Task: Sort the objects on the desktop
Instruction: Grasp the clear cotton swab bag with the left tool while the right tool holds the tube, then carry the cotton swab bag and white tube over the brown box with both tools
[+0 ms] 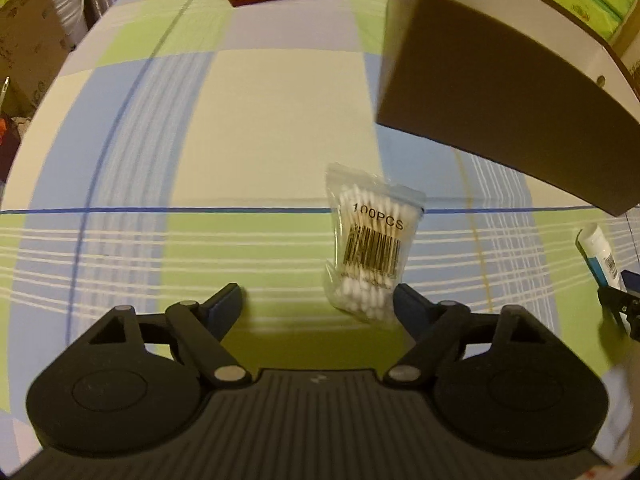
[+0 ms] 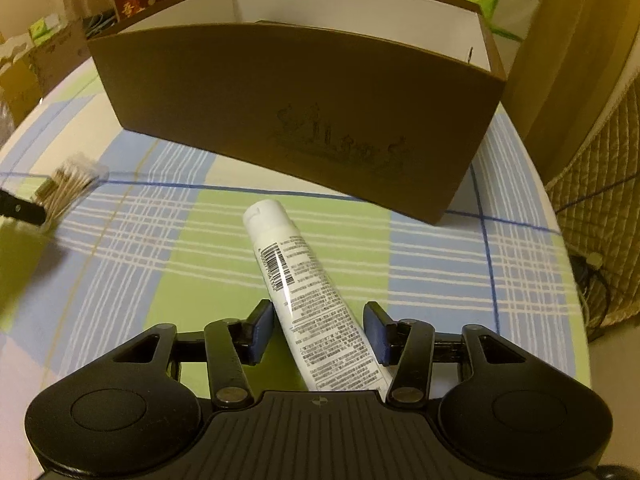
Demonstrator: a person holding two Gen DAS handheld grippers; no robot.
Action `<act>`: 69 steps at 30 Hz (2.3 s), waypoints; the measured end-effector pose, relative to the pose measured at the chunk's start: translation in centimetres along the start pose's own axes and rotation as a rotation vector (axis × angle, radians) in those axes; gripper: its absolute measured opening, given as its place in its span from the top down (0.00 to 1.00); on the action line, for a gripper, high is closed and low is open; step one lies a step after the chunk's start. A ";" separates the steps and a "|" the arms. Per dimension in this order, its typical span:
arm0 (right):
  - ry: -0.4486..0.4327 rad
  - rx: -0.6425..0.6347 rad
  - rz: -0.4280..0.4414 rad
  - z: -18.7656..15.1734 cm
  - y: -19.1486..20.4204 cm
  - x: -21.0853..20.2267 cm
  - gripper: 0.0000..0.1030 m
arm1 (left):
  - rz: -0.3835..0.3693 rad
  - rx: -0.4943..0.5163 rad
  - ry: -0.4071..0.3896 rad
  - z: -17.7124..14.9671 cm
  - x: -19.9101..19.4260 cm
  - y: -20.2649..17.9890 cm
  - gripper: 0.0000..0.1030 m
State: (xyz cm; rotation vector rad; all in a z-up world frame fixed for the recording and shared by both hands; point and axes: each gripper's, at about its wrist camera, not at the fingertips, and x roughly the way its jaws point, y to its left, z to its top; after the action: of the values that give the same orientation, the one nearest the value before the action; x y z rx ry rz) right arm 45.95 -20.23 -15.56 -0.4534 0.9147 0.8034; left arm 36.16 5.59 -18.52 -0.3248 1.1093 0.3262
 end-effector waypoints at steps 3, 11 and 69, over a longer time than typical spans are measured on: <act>0.003 -0.011 0.002 0.2 0.1 0.1 0.55 | -0.003 0.041 -0.037 0.2 -0.5 -0.6 0.26; 0.003 -0.022 0.008 0.3 0.2 0.1 0.55 | -0.049 0.130 -0.047 2.1 1.7 -3.5 0.39; -0.125 0.083 0.290 8.6 -1.2 -8.1 0.71 | -0.228 0.259 -0.271 6.4 -9.6 -12.6 0.77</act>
State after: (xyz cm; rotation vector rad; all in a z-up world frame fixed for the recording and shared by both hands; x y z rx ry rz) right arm 48.46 -18.79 -4.03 -0.1970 0.9041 1.0415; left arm 42.69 -4.08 -6.04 -0.1685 0.8263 0.0205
